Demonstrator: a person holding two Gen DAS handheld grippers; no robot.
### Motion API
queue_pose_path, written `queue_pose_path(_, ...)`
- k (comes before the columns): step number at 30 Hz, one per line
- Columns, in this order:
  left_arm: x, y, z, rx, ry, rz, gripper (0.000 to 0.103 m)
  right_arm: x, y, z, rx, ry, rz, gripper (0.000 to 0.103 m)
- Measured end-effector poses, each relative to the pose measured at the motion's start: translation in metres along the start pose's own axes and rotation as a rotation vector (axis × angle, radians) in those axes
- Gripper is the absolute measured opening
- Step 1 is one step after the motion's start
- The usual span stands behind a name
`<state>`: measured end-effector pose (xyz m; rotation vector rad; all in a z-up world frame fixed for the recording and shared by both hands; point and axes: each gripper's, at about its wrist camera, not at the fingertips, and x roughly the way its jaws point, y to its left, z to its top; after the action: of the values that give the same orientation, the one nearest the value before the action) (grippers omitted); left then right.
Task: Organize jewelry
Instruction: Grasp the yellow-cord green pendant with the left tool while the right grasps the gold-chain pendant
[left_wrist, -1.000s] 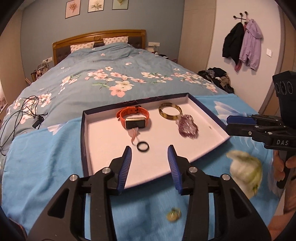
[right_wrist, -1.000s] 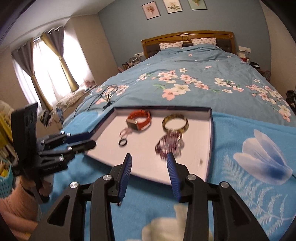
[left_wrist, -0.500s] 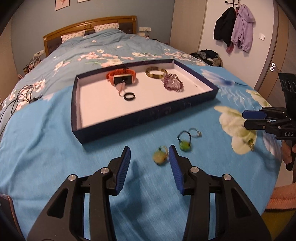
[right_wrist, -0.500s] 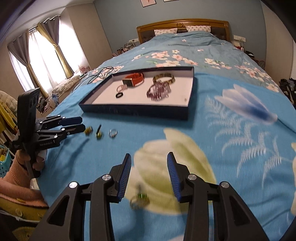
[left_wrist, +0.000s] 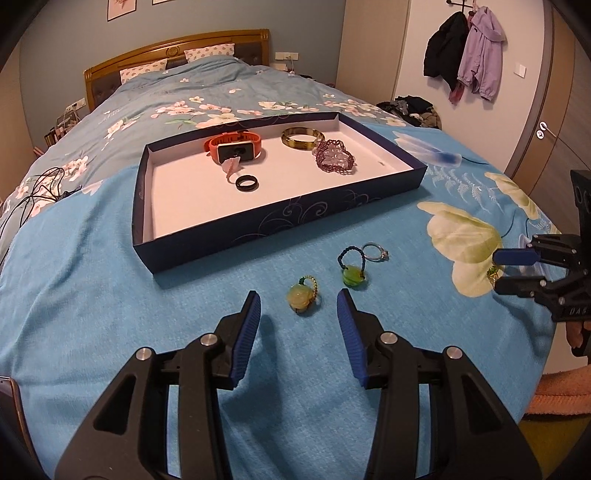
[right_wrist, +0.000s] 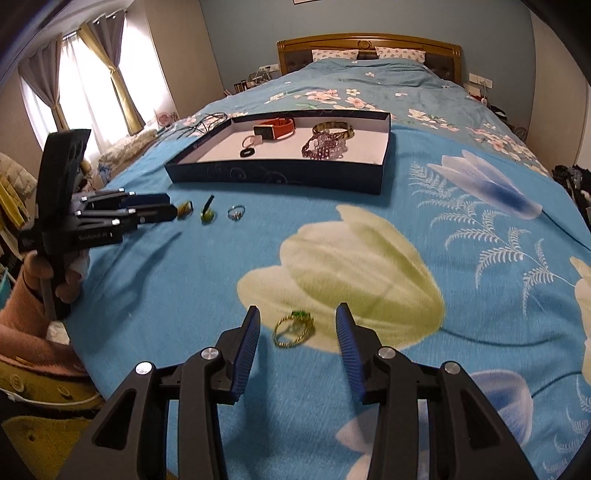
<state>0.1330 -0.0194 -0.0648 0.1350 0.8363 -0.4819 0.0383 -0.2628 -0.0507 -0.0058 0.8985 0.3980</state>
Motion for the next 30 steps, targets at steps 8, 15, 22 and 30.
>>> queue_pose_path(8,0.000,-0.001,0.000,-0.003,0.000,-0.003,0.043,0.002,0.010,-0.006,-0.057,-0.011,-0.065,0.022)
queue_pose_path(15,0.000,-0.002,-0.001,0.002,0.001,-0.006,0.043,0.003,0.011,-0.005,-0.058,-0.019,-0.057,0.012)
queue_pose_path(22,0.005,-0.007,0.000,0.014,0.019,-0.012,0.042,0.004,0.011,0.004,-0.046,-0.045,-0.037,0.011)
queue_pose_path(30,0.015,-0.002,0.003,-0.013,0.053,-0.011,0.029,0.009,0.016,0.018,-0.040,-0.076,0.001,0.011)
